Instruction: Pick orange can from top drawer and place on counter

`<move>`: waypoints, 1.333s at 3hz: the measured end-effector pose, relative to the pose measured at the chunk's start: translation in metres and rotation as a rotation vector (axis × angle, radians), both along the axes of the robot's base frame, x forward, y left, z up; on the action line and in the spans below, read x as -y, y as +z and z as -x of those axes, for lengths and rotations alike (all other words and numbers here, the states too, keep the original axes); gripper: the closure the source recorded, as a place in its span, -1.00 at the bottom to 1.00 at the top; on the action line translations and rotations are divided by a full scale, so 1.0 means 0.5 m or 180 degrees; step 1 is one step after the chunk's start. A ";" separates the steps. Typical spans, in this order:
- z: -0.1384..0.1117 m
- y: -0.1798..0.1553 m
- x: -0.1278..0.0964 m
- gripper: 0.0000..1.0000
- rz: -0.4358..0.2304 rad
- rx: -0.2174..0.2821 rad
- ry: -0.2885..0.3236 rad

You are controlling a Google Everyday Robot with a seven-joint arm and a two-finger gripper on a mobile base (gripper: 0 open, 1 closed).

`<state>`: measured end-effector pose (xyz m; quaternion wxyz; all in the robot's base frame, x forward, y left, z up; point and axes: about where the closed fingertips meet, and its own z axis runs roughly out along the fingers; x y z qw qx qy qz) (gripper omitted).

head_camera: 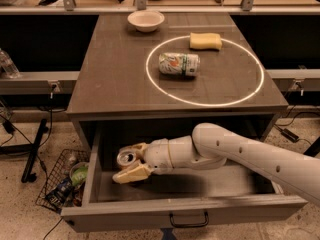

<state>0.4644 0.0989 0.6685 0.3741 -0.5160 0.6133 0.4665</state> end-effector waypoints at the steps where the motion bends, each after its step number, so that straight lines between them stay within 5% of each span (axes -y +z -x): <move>1: 0.004 0.013 -0.016 0.31 -0.0098 -0.0029 0.0000; 2: 0.003 0.057 0.075 0.91 -0.0057 0.0008 -0.0219; 4: 0.032 0.156 0.284 1.00 0.0189 0.0101 -0.0554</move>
Offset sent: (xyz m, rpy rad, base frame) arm 0.0062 -0.0818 0.0537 0.0208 -0.0346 -0.1493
